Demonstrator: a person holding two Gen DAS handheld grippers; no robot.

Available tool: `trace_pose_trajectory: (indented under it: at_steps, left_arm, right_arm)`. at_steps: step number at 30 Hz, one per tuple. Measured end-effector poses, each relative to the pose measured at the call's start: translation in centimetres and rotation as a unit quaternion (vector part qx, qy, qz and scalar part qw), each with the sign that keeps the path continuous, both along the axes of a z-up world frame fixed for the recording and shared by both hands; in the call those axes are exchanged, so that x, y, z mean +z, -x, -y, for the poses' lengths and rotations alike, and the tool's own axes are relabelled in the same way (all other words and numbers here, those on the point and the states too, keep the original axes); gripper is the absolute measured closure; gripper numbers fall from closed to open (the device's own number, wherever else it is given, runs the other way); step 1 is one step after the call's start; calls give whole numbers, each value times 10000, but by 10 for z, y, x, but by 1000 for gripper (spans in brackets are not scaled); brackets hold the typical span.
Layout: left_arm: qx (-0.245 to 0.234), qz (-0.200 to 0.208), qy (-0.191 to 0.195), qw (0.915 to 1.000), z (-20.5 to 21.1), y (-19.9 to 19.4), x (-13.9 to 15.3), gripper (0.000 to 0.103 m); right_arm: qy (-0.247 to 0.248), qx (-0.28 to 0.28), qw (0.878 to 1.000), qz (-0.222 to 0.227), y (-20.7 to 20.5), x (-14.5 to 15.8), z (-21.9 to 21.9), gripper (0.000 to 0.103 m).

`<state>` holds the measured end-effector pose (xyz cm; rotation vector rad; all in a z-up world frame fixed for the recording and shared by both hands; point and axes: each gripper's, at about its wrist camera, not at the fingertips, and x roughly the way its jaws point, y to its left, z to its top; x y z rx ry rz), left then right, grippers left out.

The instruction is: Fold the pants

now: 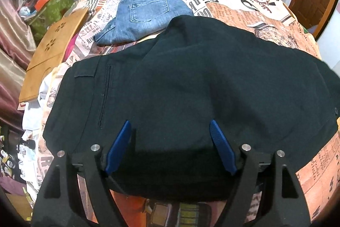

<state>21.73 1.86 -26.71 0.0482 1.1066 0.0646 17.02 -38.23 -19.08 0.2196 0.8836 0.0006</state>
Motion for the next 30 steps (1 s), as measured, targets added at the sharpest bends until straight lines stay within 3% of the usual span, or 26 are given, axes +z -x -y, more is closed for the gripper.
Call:
trace_pose_trajectory:
  at_steps: [3,6,15,18,23,26,30]
  left_arm:
    - [12,-4,42,10000,-1,0,0,26]
    - [25,-12,99,9999,-2,0,0,26]
    - [32,-27,129,9999,-4,0,-1,22]
    - [-23,-56,47,10000,-3,-1,0,22]
    - [-242,-193,24,9995,4,-10,10,22]
    - [-413,-121,211,9989,14,-16,22,22]
    - [-785,28,85,9969,46,-26,33,22]
  right_arm:
    - [-86,-44,9998,194,3,17,6,89]
    - [-80,-124,9998,116,7,14,10,90]
    - [-368,-107,9931,-1112,9,-72,9,89]
    - [-99,-92,9936,-1124,9,-68,6,86]
    - [84,-206,9918,-1262,10,-61,15,70]
    - [-187,-463,9904,-1289,18,-58,27,64]
    - [-627,-688,9887,-1178,29,-50,37,63]
